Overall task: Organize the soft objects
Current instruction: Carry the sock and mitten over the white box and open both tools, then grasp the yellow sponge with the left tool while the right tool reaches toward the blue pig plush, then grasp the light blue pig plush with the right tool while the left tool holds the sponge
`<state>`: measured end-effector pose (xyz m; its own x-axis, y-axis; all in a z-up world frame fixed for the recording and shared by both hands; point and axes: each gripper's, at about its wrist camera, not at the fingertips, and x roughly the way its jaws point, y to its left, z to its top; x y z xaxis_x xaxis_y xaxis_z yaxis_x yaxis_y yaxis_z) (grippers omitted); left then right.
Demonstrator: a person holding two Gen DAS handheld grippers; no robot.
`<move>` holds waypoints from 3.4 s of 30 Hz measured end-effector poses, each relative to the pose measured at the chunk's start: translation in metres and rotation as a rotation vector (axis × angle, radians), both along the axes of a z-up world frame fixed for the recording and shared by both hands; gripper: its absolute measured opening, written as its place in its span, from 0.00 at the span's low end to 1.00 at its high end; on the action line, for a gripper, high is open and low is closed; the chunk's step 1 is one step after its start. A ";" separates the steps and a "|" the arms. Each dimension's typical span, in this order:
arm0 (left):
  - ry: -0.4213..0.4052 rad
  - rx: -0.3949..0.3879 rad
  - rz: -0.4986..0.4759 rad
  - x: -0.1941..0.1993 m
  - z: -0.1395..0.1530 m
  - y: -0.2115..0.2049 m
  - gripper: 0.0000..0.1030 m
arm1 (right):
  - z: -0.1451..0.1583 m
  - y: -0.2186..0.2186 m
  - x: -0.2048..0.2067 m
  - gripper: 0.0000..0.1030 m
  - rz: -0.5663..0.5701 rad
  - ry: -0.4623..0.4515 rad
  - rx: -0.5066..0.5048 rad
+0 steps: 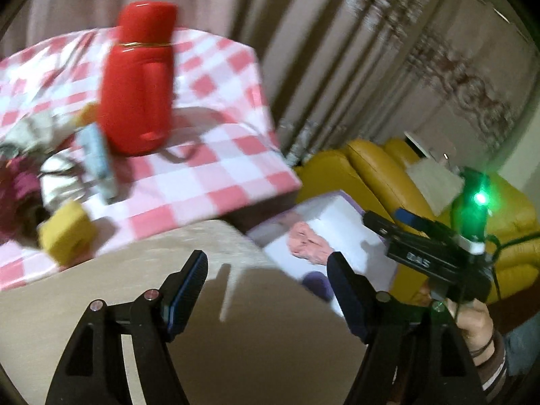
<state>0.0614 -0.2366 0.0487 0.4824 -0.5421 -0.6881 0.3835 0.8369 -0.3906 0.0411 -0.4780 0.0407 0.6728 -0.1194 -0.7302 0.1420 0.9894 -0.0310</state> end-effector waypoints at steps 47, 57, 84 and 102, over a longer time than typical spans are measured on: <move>0.168 0.257 0.106 0.096 -0.058 0.113 0.47 | -0.017 0.212 0.107 0.82 0.484 0.175 0.089; 0.181 0.093 0.185 0.082 -0.062 0.143 0.33 | -0.020 0.242 0.144 0.82 0.520 0.174 0.059; 0.121 -0.099 0.363 0.031 -0.047 0.182 0.29 | -0.040 0.288 0.179 0.21 0.561 0.151 0.052; 0.073 -0.070 0.368 0.018 -0.037 0.168 0.29 | 0.002 0.233 0.105 0.17 0.536 0.022 0.182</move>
